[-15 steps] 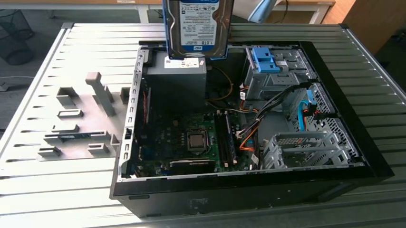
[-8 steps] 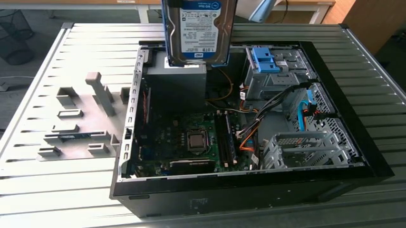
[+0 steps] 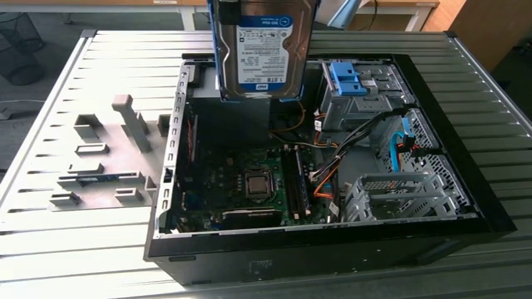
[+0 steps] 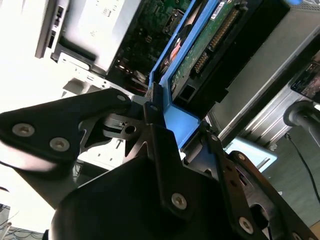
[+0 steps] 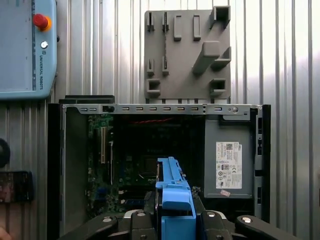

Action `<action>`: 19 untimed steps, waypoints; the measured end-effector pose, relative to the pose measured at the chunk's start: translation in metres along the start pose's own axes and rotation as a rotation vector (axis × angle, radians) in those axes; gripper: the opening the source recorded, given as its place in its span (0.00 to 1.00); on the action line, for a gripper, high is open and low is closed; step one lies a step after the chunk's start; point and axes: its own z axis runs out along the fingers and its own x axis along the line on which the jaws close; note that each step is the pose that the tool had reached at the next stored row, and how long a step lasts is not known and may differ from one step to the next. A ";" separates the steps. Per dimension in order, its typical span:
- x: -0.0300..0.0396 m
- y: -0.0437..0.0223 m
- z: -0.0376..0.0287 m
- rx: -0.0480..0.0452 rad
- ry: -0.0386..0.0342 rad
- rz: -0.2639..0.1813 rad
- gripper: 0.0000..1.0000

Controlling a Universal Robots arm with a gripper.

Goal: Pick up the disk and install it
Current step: 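Insert the disk into the insertion slot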

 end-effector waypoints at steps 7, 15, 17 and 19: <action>0.0048 -0.0002 0.0004 0.0000 0.0012 0.000 0.36; 0.0131 -0.0145 0.0023 -0.0001 -0.0009 0.000 0.36; 0.0175 -0.0147 0.0033 -0.0002 -0.0067 0.000 0.36; 0.0227 -0.0150 0.0046 -0.0004 -0.0117 0.000 0.36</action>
